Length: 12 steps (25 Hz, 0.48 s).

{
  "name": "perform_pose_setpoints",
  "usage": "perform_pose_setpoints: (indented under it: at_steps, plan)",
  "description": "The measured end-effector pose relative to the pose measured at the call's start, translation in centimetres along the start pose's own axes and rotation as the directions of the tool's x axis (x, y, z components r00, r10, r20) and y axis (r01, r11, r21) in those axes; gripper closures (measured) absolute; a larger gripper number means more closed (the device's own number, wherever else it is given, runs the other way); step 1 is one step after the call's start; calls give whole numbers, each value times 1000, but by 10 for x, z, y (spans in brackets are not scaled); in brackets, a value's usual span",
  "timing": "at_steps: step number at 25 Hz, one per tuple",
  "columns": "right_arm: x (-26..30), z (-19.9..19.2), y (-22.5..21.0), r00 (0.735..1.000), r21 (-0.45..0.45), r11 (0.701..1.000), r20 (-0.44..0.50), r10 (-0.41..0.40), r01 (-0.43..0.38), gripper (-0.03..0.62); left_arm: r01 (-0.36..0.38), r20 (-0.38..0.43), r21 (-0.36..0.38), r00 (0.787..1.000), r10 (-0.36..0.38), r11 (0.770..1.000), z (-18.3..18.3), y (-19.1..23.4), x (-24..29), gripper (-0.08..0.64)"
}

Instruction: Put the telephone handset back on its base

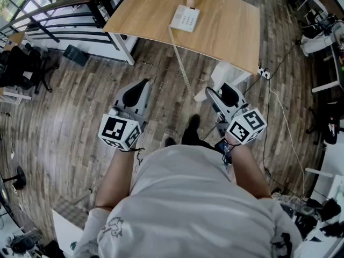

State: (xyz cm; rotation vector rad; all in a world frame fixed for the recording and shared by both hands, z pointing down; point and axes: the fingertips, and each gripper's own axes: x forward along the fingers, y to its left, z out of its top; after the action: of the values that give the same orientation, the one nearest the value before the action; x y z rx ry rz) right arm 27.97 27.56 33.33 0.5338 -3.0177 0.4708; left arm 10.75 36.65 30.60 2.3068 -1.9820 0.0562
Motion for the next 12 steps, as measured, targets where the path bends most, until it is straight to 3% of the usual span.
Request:
perform_pose_setpoints:
  at_steps: [12]
  plan:
    - [48,-3,-71,998,11,999,-47,34,-34,370,4,-43,-7,999,-5,1000,-20,17,90,554]
